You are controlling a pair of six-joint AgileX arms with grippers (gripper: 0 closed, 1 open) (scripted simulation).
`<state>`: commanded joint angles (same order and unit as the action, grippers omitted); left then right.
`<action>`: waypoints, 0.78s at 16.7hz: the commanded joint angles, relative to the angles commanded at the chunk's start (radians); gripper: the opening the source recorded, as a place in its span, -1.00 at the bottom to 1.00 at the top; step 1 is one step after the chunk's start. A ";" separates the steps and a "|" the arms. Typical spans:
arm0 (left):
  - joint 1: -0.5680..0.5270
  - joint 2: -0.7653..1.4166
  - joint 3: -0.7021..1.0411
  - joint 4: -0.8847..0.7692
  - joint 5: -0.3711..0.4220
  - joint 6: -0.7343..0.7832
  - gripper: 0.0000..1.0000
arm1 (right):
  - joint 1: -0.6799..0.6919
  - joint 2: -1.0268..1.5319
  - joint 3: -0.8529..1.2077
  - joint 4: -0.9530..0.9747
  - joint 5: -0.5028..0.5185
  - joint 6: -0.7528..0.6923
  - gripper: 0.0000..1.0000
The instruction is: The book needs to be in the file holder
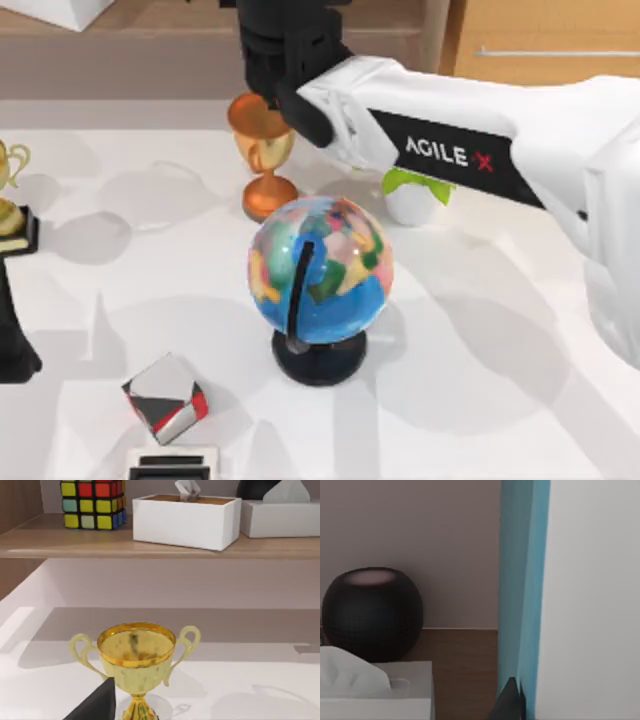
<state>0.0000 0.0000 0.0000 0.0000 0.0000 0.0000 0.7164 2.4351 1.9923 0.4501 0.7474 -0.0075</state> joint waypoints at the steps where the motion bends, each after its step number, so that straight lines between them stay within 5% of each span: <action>1: 0.000 0.000 0.000 0.000 0.000 0.000 1.00 | 0.000 0.000 0.000 0.000 0.000 0.000 -1.00; 7: 0.000 0.000 0.000 0.000 0.000 0.000 1.00 | -0.004 -0.026 -0.039 0.005 -0.014 0.033 -1.00; 13: 0.000 0.000 0.000 0.000 0.000 0.000 1.00 | -0.015 -0.225 -0.280 -0.002 -0.132 0.228 -1.00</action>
<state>0.0000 0.0000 0.0000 0.0000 0.0000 0.0000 0.7015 2.2104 1.7125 0.4483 0.6155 0.2208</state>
